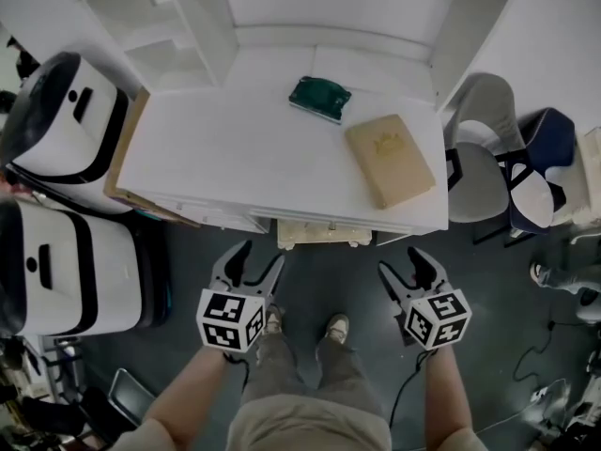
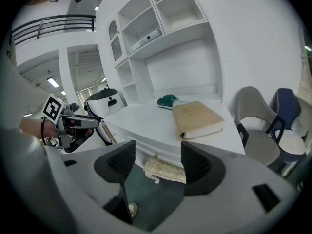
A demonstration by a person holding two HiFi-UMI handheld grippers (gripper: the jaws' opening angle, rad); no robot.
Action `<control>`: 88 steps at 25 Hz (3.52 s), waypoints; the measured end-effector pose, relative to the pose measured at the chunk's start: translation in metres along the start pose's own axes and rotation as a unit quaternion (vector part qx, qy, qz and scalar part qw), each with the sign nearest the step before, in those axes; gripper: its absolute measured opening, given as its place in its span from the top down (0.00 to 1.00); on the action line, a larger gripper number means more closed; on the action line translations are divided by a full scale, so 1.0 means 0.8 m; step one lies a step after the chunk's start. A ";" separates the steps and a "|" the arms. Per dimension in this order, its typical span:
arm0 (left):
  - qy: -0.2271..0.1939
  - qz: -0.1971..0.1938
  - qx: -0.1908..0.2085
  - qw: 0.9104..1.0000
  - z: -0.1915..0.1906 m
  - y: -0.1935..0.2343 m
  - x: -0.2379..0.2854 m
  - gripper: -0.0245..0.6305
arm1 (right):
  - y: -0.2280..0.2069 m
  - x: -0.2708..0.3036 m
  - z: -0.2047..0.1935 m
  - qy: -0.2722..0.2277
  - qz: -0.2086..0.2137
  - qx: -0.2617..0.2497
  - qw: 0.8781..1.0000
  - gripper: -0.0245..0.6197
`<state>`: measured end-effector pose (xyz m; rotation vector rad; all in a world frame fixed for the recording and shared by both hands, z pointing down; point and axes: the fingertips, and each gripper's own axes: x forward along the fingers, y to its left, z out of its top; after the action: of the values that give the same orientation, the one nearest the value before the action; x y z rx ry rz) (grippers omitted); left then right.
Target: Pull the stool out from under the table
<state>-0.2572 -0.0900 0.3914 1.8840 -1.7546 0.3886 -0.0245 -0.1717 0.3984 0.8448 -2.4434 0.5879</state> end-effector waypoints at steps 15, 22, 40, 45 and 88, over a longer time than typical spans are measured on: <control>0.035 -0.023 -0.021 0.999 -0.172 0.059 0.161 0.51 | -0.060 0.162 -0.160 0.040 -0.009 0.032 0.999 0.49; 0.052 -0.024 -0.038 0.998 -0.261 0.099 0.237 0.48 | -0.095 0.241 -0.230 0.042 -0.017 0.051 0.998 0.47; 0.015 -0.065 -0.080 0.995 -0.382 0.158 0.398 0.43 | -0.210 0.388 -0.349 0.000 -0.046 0.077 0.996 0.39; -0.014 -0.069 -0.132 0.989 -0.380 0.175 0.428 0.40 | -0.236 0.413 -0.347 -0.033 -0.023 0.083 0.996 0.35; 0.054 -0.097 -0.199 0.974 -0.450 0.174 0.400 0.26 | -0.184 0.376 -0.420 -0.050 -0.011 0.211 0.976 0.28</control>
<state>-0.3053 -0.1570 0.8861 1.6885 -1.4337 0.0576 -0.0347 -0.2322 0.8685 1.0865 -2.4288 1.1055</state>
